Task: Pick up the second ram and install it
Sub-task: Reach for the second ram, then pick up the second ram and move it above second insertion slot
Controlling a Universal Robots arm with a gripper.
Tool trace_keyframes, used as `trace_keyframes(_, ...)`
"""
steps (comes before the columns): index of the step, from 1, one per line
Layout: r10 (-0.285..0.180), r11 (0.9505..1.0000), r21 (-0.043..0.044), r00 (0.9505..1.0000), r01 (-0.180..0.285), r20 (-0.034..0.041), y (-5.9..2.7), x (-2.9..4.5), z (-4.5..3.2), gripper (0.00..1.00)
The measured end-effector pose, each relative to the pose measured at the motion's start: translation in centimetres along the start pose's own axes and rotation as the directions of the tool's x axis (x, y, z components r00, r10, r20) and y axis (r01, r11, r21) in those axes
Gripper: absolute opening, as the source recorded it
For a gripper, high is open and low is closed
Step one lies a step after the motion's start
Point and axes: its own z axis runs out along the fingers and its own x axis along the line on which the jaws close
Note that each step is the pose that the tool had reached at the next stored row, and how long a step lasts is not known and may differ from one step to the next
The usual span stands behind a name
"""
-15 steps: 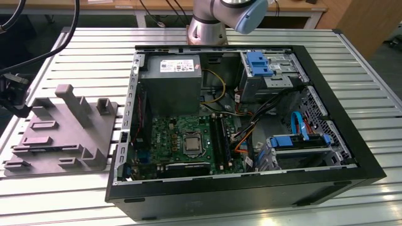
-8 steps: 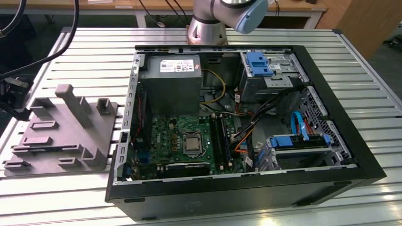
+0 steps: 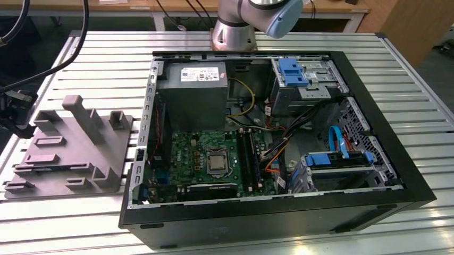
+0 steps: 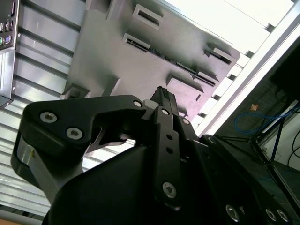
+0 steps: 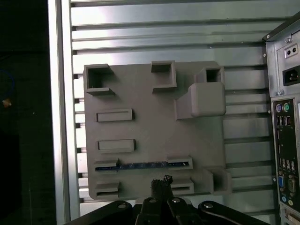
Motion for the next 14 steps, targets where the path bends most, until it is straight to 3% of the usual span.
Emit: trace_keyframes(14, -0.003, 1.0, 0.0, 1.0, 0.003, -0.0001, -0.01, 0.0, 0.1, 0.1)
